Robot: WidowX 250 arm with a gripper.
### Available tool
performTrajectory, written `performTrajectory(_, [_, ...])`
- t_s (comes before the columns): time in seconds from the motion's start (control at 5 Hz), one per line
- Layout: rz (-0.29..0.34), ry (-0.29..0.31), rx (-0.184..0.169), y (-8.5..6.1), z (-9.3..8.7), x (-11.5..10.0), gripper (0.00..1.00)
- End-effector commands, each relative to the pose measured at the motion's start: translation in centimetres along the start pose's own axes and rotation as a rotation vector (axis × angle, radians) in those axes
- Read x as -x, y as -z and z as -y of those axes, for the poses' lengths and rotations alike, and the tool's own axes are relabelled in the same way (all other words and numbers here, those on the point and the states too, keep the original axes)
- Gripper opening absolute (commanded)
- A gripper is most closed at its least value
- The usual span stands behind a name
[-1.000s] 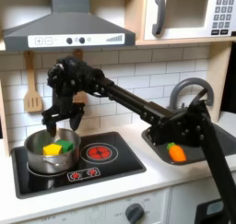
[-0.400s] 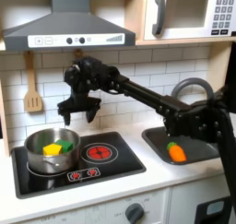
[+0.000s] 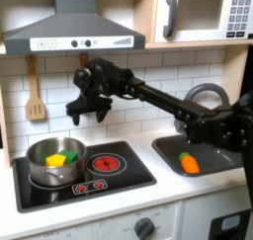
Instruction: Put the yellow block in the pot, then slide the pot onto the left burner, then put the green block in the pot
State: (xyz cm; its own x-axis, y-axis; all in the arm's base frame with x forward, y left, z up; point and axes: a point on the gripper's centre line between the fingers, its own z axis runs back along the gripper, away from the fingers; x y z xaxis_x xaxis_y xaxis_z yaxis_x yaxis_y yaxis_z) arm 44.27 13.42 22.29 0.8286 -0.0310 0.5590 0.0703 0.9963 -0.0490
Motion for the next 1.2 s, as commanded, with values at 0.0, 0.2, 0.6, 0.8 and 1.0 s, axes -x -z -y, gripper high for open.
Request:
performTrajectory(0.0, [0.131,-0.039,-0.009,-1.0,-0.8,-1.7,1.0])
performTrajectory(0.2, [0.07,-0.07,0.03,-2.0,-1.0,-1.2,1.0])
performTrajectory(0.6, [0.102,-0.047,0.018,-3.1,-0.6,-1.9,1.0])
performTrajectory(0.8, [0.098,-0.049,0.019,-3.0,-0.6,-1.8,1.0])
performTrajectory(1.0, [0.216,-0.024,0.013,-2.2,-0.9,-2.5,1.0])
